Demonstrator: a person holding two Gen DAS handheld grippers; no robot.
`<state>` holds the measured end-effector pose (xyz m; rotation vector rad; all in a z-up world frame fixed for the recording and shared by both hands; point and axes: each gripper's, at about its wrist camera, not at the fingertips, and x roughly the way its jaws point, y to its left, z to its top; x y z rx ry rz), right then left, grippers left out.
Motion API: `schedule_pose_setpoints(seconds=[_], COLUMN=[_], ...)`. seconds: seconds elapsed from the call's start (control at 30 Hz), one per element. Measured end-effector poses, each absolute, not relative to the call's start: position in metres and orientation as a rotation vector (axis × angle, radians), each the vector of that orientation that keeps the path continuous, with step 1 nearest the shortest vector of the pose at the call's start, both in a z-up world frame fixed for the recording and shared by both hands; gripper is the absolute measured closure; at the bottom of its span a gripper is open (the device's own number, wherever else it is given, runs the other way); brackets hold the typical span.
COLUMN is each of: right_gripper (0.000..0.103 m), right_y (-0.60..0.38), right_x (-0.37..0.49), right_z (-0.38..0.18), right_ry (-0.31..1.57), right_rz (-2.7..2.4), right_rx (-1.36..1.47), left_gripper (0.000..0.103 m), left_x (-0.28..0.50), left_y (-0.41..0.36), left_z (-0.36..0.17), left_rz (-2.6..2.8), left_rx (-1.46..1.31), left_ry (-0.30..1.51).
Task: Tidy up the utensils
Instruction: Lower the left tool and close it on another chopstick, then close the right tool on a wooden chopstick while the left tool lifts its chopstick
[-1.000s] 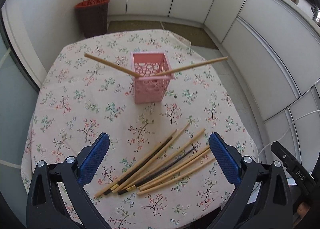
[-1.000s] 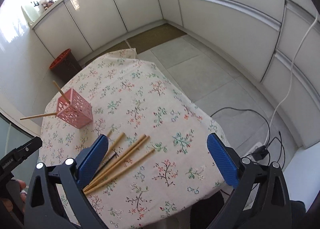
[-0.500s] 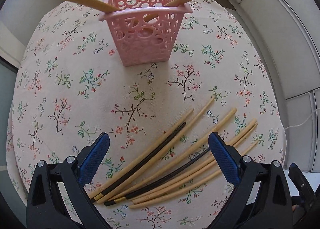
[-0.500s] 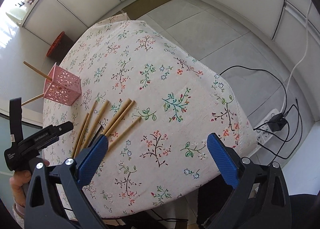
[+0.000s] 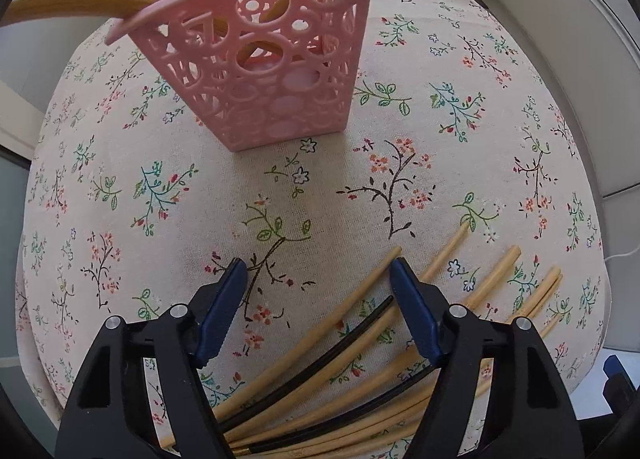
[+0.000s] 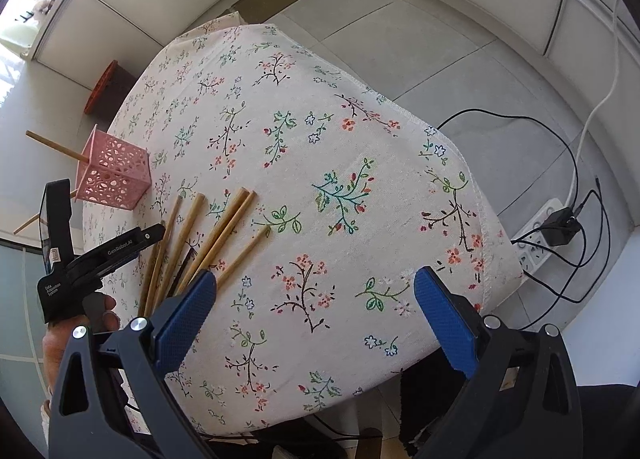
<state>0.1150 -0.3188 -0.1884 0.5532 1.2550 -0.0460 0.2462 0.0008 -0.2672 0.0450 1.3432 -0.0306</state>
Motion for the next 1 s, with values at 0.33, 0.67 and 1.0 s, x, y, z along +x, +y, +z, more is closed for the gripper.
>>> schedule_pose_setpoints(seconds=[0.33, 0.67, 1.0], right_gripper=[0.007, 0.007, 0.041], right_y=[-0.308, -0.293, -0.260], right_x=[0.123, 0.145, 0.172], right_z=[-0.198, -0.208, -0.220], right_ry=[1.299, 1.331, 1.380], right_rz=[-0.067, -0.143, -0.190], right_rx=[0.557, 0.735, 0.794], left_gripper=[0.089, 0.097, 0.098], left_x=[0.241, 0.210, 0.147], left_y=[-0.007, 0.016, 0.046], left_z=[-0.258, -0.226, -0.140], left_rz=[-0.125, -0.215, -0.364], left_rx=[0.096, 0.135, 0.086], left_ry=[1.307, 1.119, 0.890])
